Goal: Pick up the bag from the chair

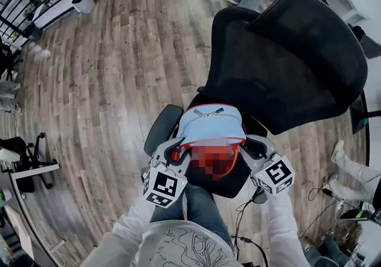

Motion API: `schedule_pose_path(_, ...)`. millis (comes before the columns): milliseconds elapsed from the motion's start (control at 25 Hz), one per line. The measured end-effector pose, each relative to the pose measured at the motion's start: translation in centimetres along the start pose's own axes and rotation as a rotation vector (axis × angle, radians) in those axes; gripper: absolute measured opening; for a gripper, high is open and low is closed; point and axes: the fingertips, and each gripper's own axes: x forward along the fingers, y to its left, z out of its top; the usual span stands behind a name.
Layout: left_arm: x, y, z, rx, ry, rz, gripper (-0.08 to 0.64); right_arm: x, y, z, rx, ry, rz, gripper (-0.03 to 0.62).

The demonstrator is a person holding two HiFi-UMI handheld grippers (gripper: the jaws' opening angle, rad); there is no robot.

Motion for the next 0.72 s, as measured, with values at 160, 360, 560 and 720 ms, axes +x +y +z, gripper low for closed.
schedule_pose_path(160, -2.1, 1.6, 4.3, 0.033, -0.074, 0.005, 0.112, -1.5, 0.4, 4.7, -0.053, -0.059, -0.056, 0.101)
schedule_pose_path(360, -5.7, 1.9, 9.1, 0.079, -0.145, -0.026, 0.112, -4.5, 2.2, 9.6, -0.072, -0.113, -0.113, 0.101)
schedule_pose_path(560, -9.8, 2.0, 12.5, 0.106, -0.211, -0.045, 0.112, -7.1, 4.3, 13.7, -0.095, -0.189, -0.147, 0.101)
schedule_pose_path(720, -12.3, 2.1, 15.6, 0.134, -0.273, -0.043, 0.114, -9.1, 5.5, 16.8, -0.127, -0.253, -0.178, 0.101)
